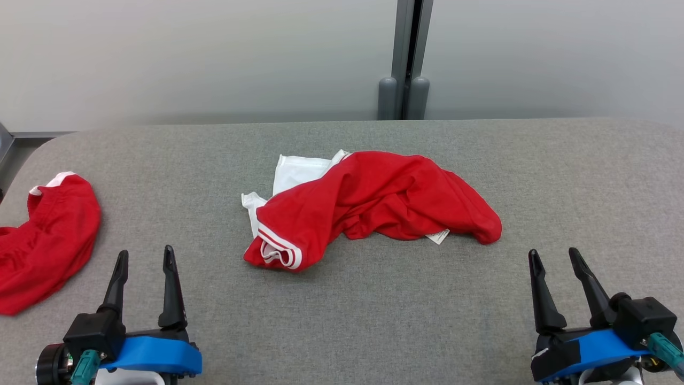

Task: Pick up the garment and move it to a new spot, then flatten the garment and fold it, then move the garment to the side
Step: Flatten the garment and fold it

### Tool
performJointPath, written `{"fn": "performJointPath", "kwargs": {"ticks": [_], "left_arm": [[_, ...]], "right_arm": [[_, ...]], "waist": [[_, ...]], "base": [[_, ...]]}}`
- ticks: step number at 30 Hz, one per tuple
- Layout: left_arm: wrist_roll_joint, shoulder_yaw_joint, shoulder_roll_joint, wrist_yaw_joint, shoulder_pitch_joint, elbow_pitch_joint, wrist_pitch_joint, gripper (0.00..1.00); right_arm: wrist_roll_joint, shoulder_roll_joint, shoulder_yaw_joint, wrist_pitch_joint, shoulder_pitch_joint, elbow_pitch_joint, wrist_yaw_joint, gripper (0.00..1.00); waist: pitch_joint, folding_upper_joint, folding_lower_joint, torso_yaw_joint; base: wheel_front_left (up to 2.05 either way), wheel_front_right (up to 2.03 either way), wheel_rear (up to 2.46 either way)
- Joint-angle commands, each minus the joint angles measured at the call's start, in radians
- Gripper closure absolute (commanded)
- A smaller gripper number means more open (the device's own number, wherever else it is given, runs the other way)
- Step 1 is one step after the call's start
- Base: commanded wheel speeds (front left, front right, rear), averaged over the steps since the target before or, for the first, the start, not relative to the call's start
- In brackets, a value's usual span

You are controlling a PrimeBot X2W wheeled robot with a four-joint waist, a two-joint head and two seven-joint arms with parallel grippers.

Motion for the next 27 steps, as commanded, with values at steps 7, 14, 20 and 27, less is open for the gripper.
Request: {"fn": "performJointPath", "kwargs": {"ticks": [7,14,20,27], "left_arm": [[0.016,0.01,-0.009,-0.014,0.005,0.009,-0.005,0.0],[0.028,0.017,-0.017,-0.021,-0.002,0.014,-0.005,0.0],[0.037,0.021,-0.022,-0.026,-0.008,0.018,-0.005,0.0],[0.045,0.027,-0.028,-0.028,-0.012,0.016,-0.005,0.0]], "right_arm": [[-0.007,-0.005,0.001,0.007,0.016,0.003,0.0,0.0],[-0.008,-0.004,-0.004,0.01,0.013,0.003,0.0,0.0],[-0.006,-0.005,-0.005,0.006,0.005,0.011,0.0,0.0],[-0.025,-0.004,0.004,0.004,-0.035,0.014,0.0,0.0]], "waist": [[-0.002,0.0,0.0001,-0.004],[0.002,0.0,0.0001,-0.002],[0.004,0.0,0.0001,-0.001],[0.011,0.0,0.0001,0.001]], "base": [[0.0,0.0,0.0],[0.0,0.0,0.0],[0.0,0.0,0.0],[0.0,0.0,0.0]]}}
